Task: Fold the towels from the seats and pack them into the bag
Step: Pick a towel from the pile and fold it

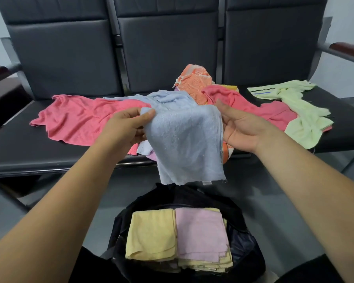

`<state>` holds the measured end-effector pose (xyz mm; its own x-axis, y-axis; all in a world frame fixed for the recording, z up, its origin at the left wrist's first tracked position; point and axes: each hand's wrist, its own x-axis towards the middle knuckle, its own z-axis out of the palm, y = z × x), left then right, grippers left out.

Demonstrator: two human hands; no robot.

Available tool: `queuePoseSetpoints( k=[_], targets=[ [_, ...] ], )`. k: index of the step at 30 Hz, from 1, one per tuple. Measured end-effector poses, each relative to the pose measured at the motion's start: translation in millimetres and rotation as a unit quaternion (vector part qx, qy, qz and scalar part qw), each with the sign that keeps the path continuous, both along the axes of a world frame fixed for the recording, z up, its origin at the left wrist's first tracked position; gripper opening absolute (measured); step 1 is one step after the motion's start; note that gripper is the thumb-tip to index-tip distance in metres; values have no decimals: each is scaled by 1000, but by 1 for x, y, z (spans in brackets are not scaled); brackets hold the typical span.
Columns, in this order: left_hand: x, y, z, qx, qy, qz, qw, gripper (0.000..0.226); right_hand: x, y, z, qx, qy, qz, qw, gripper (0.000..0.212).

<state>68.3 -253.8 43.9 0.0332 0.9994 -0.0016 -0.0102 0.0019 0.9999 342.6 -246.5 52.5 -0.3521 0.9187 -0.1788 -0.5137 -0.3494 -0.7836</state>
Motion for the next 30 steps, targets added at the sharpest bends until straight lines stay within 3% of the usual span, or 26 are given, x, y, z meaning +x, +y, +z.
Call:
queuePoseSetpoints(
  k=[2, 5, 10, 13, 21, 25, 27, 30],
  targets=[
    [-2, 0, 1, -4, -33, -20, 999, 40, 1, 0, 2, 23, -35, 14, 999, 25],
    [-1, -1, 1, 14, -30, -27, 999, 17, 3, 4, 0, 41, -111, -26, 993, 31],
    [-2, -2, 1, 99, 69, 29, 992, 14, 6, 7, -6, 112, -233, -131, 957, 13],
    [-1, -3, 2, 136, 84, 55, 986, 14, 2, 7, -6, 156, -283, -164, 932, 8],
    [3, -8, 7, 143, -43, 35, 988, 15, -4, -4, 4, 197, -232, -172, 937, 12],
    [5, -11, 14, 124, -90, 40, 987, 21, -6, -10, 10, 279, -252, -84, 923, 38],
    [1, -10, 16, 127, -55, 28, 990, 33, -8, -10, 8, 298, -264, -17, 917, 66],
    [-3, -11, 14, 109, 51, -73, 990, 68, -9, -2, -1, 285, -321, -11, 903, 97]
  ],
)
